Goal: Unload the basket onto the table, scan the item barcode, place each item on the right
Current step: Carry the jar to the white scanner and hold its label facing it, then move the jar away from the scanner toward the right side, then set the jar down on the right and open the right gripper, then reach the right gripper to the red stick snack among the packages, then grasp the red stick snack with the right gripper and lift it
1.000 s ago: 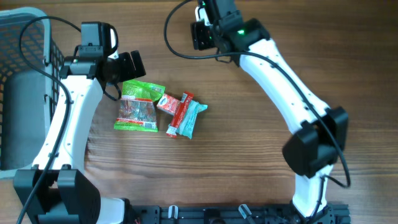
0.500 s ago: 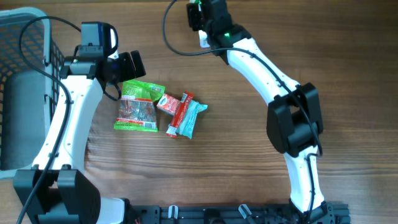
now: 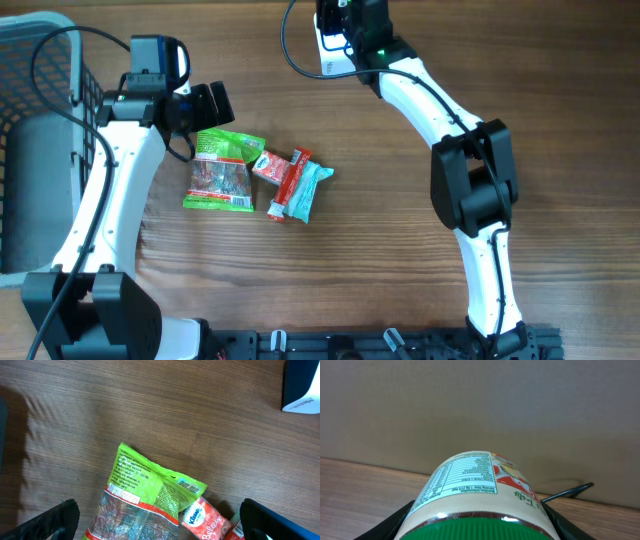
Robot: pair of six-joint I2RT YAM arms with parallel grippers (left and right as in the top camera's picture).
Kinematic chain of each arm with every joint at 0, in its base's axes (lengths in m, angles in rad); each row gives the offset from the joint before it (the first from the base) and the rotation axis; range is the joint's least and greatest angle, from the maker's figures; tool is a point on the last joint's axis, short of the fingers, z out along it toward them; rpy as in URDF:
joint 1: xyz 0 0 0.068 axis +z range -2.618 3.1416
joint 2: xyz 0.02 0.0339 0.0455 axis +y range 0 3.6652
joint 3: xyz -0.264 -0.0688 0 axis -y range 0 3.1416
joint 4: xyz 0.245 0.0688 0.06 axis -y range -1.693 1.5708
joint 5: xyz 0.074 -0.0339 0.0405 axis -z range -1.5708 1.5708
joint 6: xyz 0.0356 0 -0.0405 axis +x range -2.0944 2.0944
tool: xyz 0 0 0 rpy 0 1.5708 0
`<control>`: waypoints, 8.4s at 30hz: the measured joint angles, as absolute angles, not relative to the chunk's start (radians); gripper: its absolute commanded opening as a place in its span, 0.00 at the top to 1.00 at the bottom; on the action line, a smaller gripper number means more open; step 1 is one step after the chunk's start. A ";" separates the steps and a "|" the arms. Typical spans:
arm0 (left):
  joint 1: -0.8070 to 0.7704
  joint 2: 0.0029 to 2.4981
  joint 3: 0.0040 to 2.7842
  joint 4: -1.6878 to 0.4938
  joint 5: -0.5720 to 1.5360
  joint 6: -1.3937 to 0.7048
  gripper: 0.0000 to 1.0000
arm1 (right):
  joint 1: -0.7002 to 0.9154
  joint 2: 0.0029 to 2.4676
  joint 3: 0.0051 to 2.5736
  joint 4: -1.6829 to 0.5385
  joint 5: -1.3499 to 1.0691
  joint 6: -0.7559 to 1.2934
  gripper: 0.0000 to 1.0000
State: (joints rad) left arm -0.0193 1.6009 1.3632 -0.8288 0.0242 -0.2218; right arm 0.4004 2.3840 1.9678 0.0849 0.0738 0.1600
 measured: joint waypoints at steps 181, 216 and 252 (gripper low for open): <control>-0.019 1.601 1.363 -0.829 0.024 -0.222 0.00 | 0.747 2.043 1.387 -0.473 -0.361 0.912 0.63; -0.019 1.601 1.363 -0.829 0.024 -0.221 0.00 | 0.725 1.765 1.393 -0.596 -0.245 0.643 0.96; -0.019 1.601 1.363 -0.829 0.024 -0.221 0.00 | 0.514 1.629 0.901 -0.509 -0.149 0.176 0.96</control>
